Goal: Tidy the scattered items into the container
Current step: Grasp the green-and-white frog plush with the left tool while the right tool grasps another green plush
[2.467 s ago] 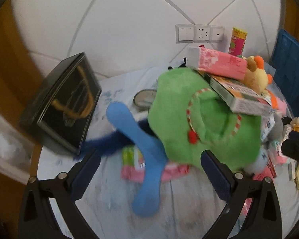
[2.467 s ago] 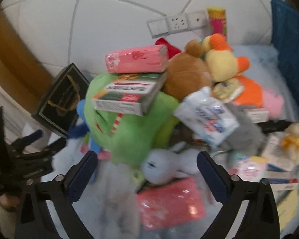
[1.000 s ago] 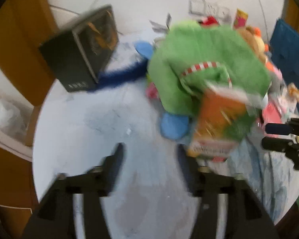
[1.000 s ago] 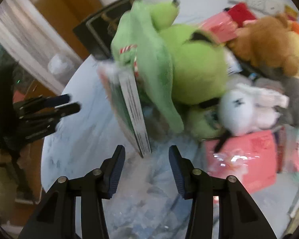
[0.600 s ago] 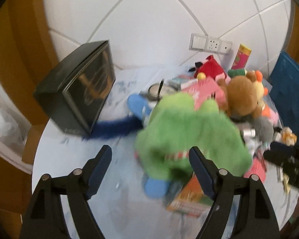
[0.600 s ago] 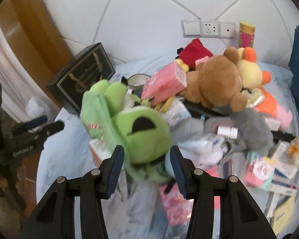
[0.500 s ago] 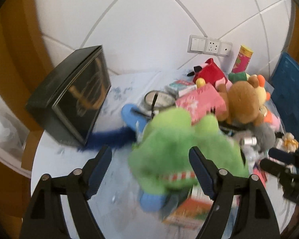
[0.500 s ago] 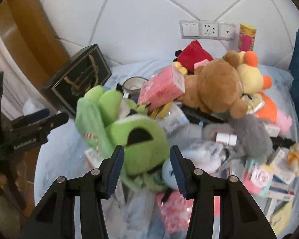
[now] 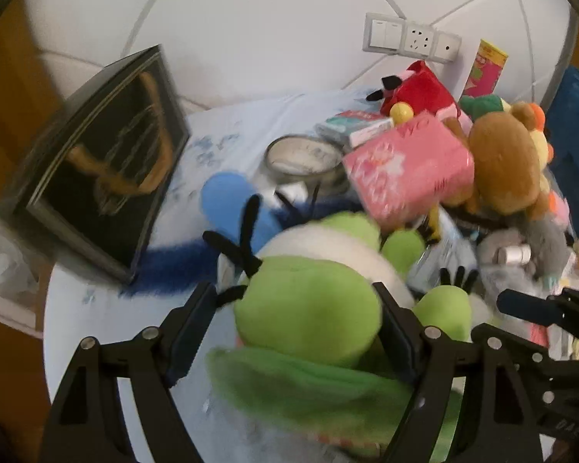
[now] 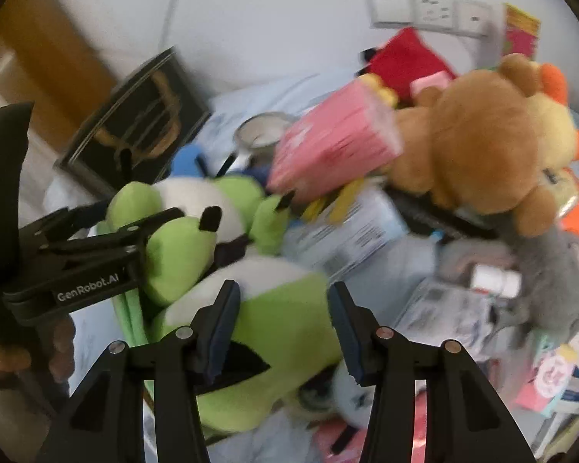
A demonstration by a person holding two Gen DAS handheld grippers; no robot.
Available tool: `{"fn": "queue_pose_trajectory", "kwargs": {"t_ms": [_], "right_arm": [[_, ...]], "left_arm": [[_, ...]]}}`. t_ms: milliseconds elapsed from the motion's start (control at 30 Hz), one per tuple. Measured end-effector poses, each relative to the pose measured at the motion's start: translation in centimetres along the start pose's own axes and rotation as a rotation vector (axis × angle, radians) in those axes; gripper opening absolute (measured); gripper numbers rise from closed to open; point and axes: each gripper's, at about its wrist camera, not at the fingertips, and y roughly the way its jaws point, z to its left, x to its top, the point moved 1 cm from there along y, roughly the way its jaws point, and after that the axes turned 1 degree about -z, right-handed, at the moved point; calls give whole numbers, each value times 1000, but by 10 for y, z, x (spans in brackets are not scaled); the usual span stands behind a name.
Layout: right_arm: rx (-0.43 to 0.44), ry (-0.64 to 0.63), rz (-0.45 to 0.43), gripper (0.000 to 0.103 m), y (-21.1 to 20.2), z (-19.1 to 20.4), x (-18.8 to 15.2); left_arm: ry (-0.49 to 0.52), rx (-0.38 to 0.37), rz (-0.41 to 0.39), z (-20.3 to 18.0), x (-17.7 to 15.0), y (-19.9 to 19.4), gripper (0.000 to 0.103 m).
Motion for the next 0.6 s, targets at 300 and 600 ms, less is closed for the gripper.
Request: {"fn": "queue_pose_trajectory", "kwargs": {"t_ms": [300, 600], "right_arm": [[14, -84, 85, 67, 8, 44, -73], [-24, -26, 73, 71, -4, 39, -95]], "left_arm": [[-10, 67, 111, 22, -113, -12, 80], [-36, 96, 18, 48, -135, -52, 80]]}}
